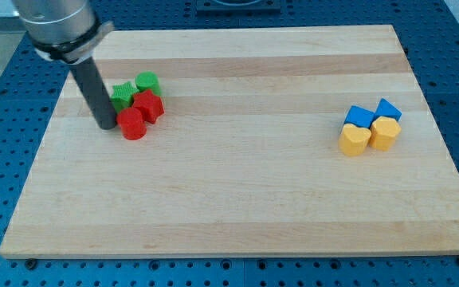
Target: Slide the red circle to the center
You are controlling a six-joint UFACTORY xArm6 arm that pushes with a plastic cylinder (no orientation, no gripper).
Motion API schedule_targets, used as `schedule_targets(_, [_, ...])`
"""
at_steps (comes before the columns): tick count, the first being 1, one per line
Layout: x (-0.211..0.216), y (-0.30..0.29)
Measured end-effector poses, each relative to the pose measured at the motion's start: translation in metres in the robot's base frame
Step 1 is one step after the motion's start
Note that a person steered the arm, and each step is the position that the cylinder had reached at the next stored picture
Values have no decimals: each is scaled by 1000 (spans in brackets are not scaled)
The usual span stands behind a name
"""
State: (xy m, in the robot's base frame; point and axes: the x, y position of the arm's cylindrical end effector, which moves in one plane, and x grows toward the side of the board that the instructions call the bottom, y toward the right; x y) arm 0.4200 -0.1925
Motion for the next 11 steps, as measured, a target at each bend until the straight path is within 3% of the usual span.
schedule_targets(2, [0, 57])
schedule_targets(5, [4, 23])
schedule_targets(8, [39, 30])
schedule_targets(11, [36, 111])
